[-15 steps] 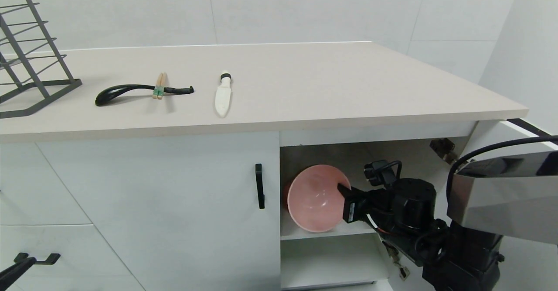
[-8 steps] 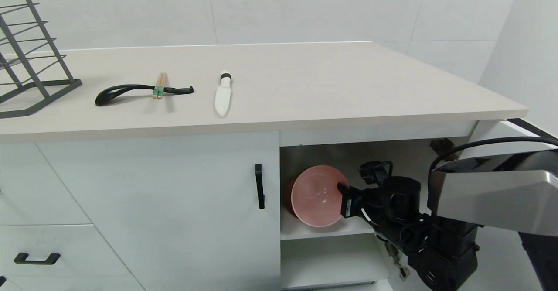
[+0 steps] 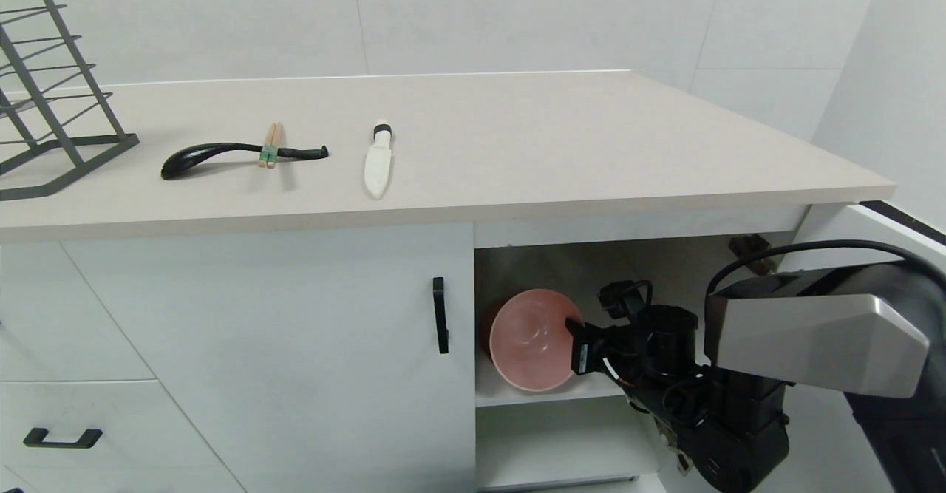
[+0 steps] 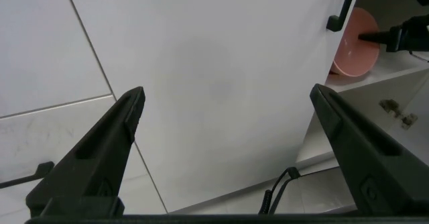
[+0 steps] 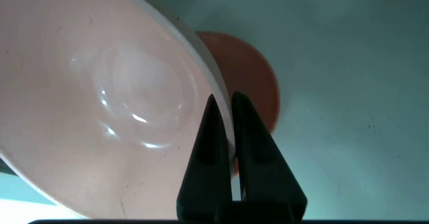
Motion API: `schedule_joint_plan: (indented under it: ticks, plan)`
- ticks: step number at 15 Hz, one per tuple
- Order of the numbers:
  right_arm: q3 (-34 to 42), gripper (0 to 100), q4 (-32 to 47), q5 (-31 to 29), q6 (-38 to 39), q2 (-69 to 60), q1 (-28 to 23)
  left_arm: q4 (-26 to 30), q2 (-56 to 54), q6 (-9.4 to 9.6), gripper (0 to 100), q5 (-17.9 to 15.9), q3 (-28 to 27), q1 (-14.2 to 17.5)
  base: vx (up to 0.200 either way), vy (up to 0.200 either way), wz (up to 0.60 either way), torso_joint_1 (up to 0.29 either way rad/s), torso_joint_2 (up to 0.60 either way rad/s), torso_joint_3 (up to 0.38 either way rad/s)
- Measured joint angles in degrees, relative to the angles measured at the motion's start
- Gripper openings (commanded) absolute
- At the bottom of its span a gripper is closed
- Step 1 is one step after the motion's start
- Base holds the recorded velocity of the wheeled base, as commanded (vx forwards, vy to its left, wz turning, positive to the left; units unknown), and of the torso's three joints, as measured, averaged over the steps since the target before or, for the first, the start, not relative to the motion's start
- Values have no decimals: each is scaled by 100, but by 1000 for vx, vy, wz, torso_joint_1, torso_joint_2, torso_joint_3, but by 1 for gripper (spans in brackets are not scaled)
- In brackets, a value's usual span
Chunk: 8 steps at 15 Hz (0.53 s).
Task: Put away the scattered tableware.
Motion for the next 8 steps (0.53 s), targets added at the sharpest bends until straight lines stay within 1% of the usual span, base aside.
schedule_joint_plan:
  ticks: [2, 6, 7, 8]
  plan:
    - [-5, 0, 2, 0, 0, 28, -20, 0, -5, -41, 100, -2, 0, 2, 0, 0, 0, 0, 0, 0]
    - [-30, 0, -5, 0, 0, 83, -39, 11, -6, 0, 100, -16, 0, 0, 0, 0, 0, 0, 0, 0]
    - [-35, 0, -6, 0, 0, 91, -39, 11, -6, -20, 100, -22, 0, 0, 0, 0, 0, 0, 0, 0]
    - [-40, 100, -5, -2, 0, 99, -34, 11, -6, -52, 100, -27, 0, 0, 0, 0, 0, 0, 0, 0]
